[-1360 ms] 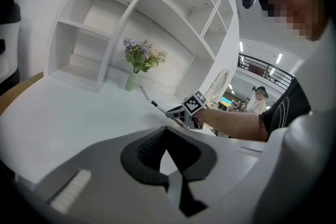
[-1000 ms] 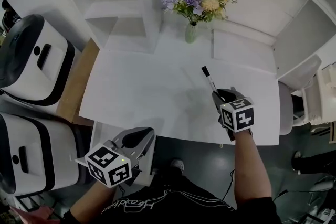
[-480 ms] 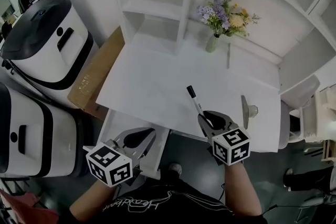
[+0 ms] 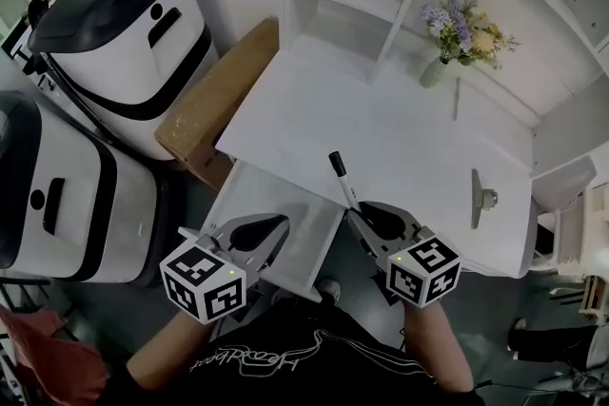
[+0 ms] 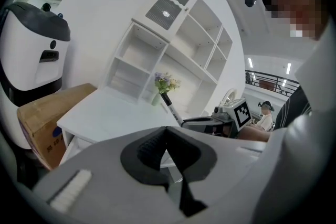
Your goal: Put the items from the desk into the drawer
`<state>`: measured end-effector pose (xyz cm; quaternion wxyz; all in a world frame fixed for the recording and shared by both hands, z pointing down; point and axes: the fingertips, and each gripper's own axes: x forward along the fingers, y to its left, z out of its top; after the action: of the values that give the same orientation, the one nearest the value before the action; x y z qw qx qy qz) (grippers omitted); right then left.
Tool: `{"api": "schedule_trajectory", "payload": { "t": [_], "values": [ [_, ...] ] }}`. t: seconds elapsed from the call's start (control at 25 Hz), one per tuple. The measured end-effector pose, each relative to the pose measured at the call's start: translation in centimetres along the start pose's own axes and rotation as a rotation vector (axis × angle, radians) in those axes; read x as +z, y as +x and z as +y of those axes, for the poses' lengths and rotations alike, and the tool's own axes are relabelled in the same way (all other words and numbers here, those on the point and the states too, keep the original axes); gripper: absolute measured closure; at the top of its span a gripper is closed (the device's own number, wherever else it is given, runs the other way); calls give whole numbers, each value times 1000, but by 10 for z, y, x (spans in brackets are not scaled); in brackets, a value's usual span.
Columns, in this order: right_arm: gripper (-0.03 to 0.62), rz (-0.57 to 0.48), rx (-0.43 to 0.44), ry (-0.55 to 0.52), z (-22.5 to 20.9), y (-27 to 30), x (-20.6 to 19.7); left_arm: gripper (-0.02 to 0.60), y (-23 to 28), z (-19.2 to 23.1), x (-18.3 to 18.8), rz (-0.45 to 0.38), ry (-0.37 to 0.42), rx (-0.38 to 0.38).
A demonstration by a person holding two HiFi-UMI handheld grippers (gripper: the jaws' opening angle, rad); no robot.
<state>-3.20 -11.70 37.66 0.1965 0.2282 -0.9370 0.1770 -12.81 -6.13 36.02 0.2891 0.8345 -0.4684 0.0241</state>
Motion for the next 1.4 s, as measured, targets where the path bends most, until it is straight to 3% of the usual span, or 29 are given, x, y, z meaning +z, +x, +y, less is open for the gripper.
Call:
{"api": "schedule_trajectory", "payload": {
  "t": [0.28,0.6,1.04,1.4],
  "values": [
    [520,65,118,6,45,45,-19,572,-39,26,-19,-16,-52,64],
    [520,210,217,-29,85,111,-60,572,-95,68,-47,-42,-136,195],
    [520,503,209,-184,88,198,-166,572,-146,106,-94,-40,-247,340],
    [520,712,175,-281,65,253,-251,572,-158,128,-121,-13,-298,395]
  ]
}}
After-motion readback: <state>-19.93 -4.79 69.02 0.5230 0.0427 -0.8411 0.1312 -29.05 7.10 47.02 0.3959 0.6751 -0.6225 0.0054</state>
